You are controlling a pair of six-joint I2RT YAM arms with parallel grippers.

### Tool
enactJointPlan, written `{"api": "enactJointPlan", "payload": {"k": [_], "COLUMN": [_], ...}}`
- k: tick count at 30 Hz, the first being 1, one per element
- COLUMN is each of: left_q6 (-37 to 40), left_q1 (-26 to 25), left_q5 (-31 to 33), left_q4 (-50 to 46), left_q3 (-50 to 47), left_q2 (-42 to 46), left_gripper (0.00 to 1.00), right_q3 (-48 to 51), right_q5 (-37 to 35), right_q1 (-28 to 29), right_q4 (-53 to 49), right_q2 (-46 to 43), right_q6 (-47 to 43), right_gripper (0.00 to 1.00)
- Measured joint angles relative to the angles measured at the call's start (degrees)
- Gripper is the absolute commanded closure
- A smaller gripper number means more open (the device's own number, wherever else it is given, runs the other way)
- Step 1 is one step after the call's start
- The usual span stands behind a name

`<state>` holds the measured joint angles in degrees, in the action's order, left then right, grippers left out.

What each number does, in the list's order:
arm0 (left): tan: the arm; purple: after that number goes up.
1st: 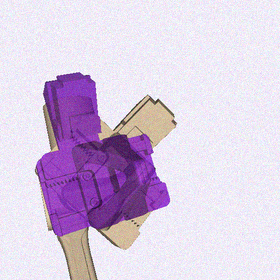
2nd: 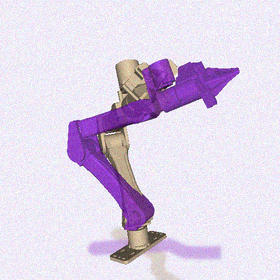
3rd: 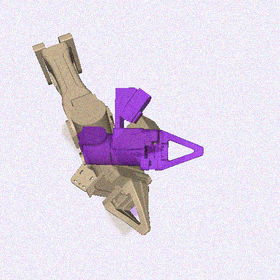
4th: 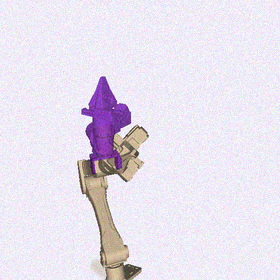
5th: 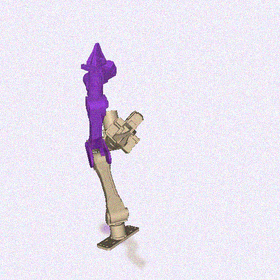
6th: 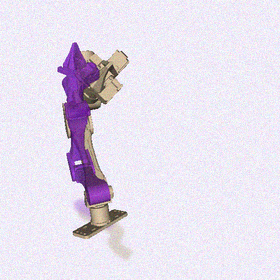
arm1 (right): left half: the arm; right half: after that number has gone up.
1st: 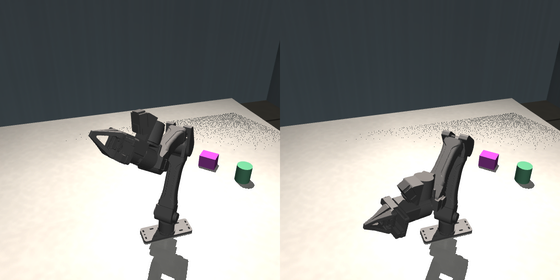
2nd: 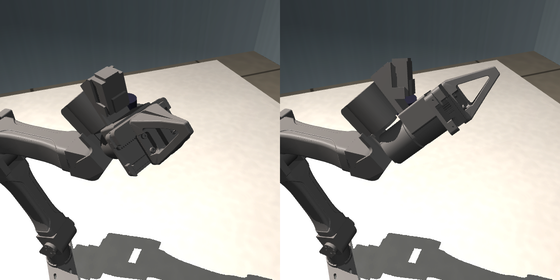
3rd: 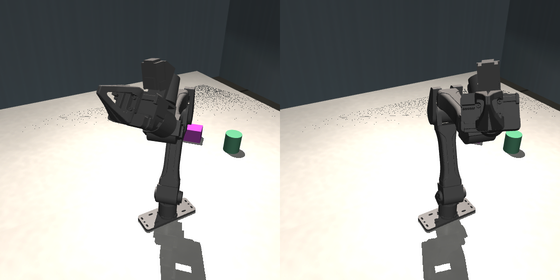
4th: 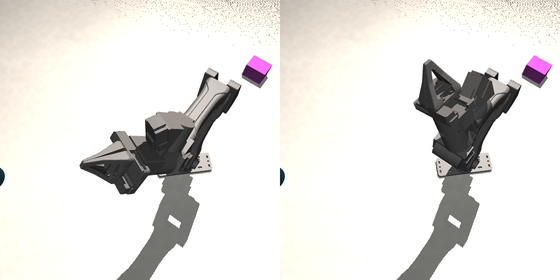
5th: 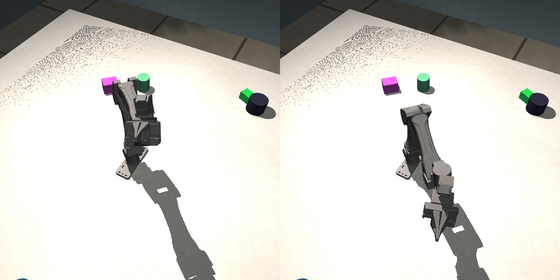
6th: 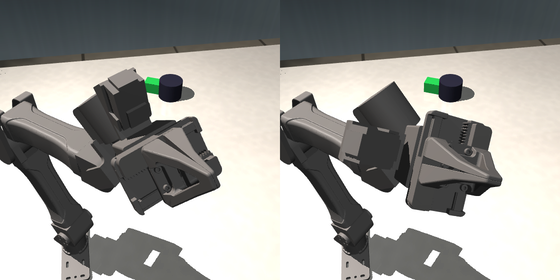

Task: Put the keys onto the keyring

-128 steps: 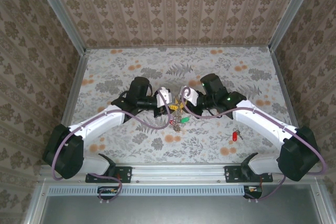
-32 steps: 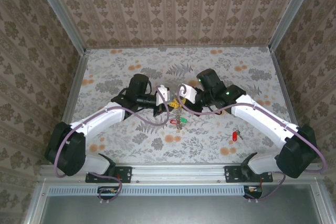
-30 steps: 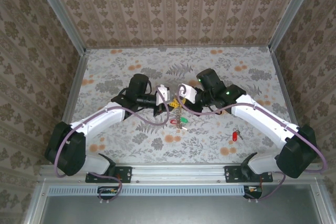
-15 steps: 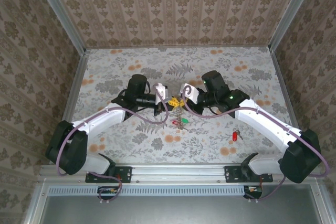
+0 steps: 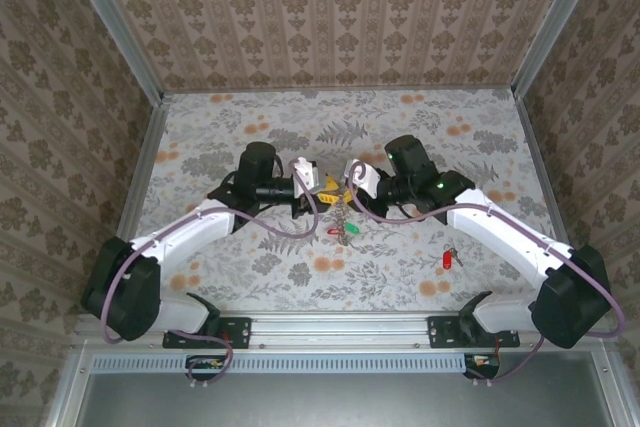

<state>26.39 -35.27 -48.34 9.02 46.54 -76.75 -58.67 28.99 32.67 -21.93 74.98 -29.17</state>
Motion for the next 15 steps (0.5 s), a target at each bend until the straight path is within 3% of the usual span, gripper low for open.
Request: {"api": "enactJointPlan", "payload": {"k": [8,13,15], "left_q6": [4.98,6.64,6.99], "left_q1": [-1.60,-1.88,-2.01], "left_q5": [2.49,3.13,3.19], "left_q4": [-7.78,-9.84,-10.34], "left_q3": [2.49,3.41,3.48], "left_q2": [-0.33,-0.57,-0.66], "left_gripper": [0.72,0.96,1.00], "right_q3": [-1.84,-4.46,-5.62], "right_q5": [-0.28,-1.97,-3.17], "right_q1": [0.61,1.44,1.64], "right_q4": [-2.69,-5.53,-7.10], "right_q2": [1.40,2.29,2.80], "right_q6": [0.02,-0.15,-0.39], "right_gripper": [1.00,1.00,1.00]}}
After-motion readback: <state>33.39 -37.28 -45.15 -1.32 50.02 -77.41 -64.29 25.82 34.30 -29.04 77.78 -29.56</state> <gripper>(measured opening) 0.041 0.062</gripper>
